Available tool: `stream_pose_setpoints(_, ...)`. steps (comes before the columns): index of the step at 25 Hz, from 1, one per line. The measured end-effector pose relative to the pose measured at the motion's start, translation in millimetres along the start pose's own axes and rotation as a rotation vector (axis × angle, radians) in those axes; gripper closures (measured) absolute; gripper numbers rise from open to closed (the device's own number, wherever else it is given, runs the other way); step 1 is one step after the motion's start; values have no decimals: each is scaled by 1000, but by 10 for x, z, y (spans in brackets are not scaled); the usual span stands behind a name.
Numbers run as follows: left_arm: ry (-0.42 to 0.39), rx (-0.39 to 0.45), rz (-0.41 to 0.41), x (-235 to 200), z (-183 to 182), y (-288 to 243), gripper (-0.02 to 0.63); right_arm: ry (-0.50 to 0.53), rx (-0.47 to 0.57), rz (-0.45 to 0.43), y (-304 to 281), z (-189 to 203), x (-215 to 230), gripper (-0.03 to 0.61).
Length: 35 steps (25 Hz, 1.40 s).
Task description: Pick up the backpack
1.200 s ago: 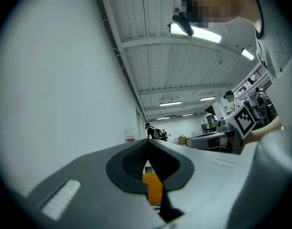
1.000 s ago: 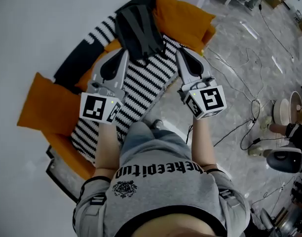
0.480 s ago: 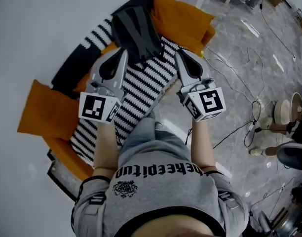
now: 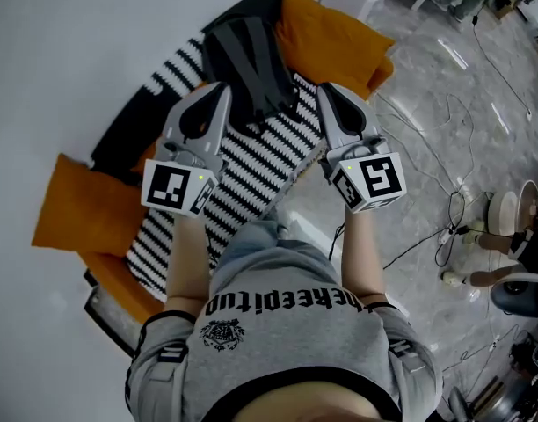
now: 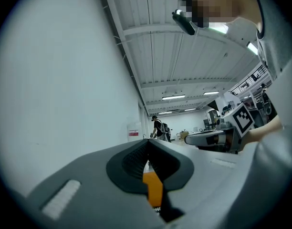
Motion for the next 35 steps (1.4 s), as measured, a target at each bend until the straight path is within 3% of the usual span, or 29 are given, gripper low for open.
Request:
stream_pose_setpoints(18, 73, -67, -19, -1109, 599, -697, 597, -28, -74, -19, -1379, 365, 332, 568)
stream_pose_setpoints(35, 211, -221, 21, -1660, 1795, -1215, 560, -41, -212, -19, -2221, 1082, 634, 568)
Point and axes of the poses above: the fingertips, and each gripper's own axes: y backward along the fingers, x to its right, z out of its underside, the point moved 4 cm from there along y, backward along the fingers
